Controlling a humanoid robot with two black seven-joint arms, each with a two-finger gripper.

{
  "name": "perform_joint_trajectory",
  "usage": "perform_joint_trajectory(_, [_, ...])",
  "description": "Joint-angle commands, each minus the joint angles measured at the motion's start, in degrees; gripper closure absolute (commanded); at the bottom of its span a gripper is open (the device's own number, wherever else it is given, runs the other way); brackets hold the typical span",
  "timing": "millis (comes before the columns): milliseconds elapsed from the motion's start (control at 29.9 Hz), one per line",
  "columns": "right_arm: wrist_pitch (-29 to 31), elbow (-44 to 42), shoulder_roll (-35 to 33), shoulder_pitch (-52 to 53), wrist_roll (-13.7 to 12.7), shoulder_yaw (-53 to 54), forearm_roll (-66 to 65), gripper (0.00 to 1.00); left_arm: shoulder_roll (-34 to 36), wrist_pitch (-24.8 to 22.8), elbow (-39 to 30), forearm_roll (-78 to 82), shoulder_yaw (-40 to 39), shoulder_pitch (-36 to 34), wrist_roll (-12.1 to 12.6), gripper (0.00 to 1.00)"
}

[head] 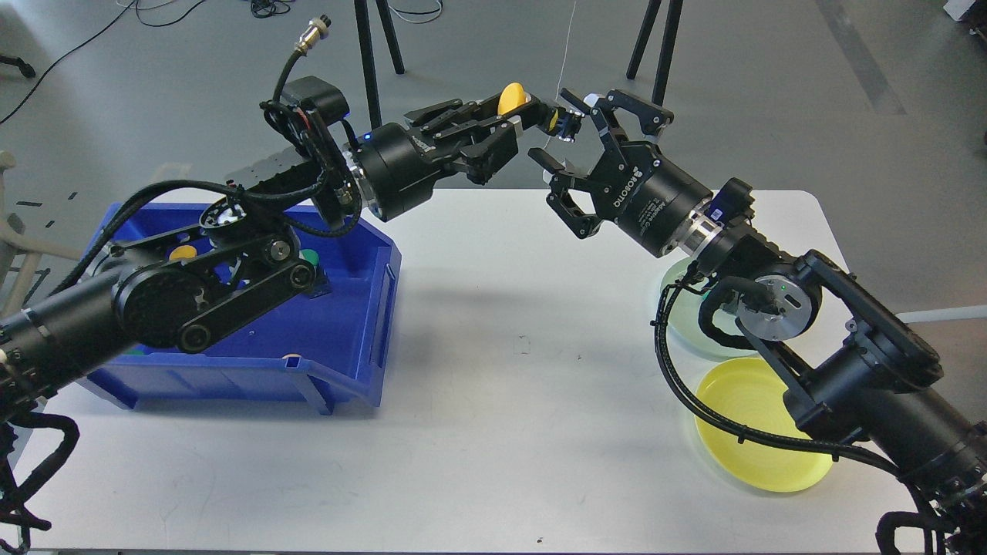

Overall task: Pass button and place on color plate
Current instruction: 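Grasp the yellow button with the right gripper, release left, then lower the yellow button onto the yellow plate with the right gripper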

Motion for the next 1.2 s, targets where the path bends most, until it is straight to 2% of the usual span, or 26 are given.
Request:
perform_joint_trajectory(0, [0.0,-0.1,0.5,0.0,0.0,-0.1,-1.4,0.73,0.2,0.0,0.0,0.0,0.0,-0.1,-0.1,0.74])
perform_joint_trajectory(67, [0.0,-0.1,0.5,0.0,0.0,0.0,-1.4,0.76,0.3,0.0,0.0,0.0,0.0,-0.1,-0.2,0.74])
perform_joint_trajectory(401, [-0.1,0.0,0.2,-0.3,0.0,0.7,-1.3,0.78,0.6,-0.1,-0.1,0.0,0.4,-0.1,-0.2,0.72])
perform_joint_trajectory(669, [-0.2,0.0,0.1,-0.3,0.1,0.8,-1.3,0.78,0.6,0.1,-0.1,0.0,-0.2,0.0,-0.1,0.43])
perform_joint_trajectory(736, [-0.3,0.0,0.1,-0.3,0.1,1.2,-1.3,0.78,0.4,0.6,-0.1,-0.2,-0.2,0.0,-0.2,0.41])
perform_joint_trajectory(870, [-0.3,0.1,-0.1,-0.3,0.1,1.6,-1.3,0.78,0.3,2.4,-0.1,-0.4,-0.3,0.0,-0.3,0.30])
perform_joint_trajectory(937, [-0.3,0.4,-0.9,-0.8,0.1,1.8,-1.2,0.78,0.0,3.4,0.1,-1.9,-0.9,0.2,0.1,0.10])
perform_joint_trajectory(1171, [-0.3,7.6,-13.6,-9.8,0.0,4.9,-1.0,0.78,-0.1,4.0,1.6,-28.9,-5.5,1.3,-0.1,0.02])
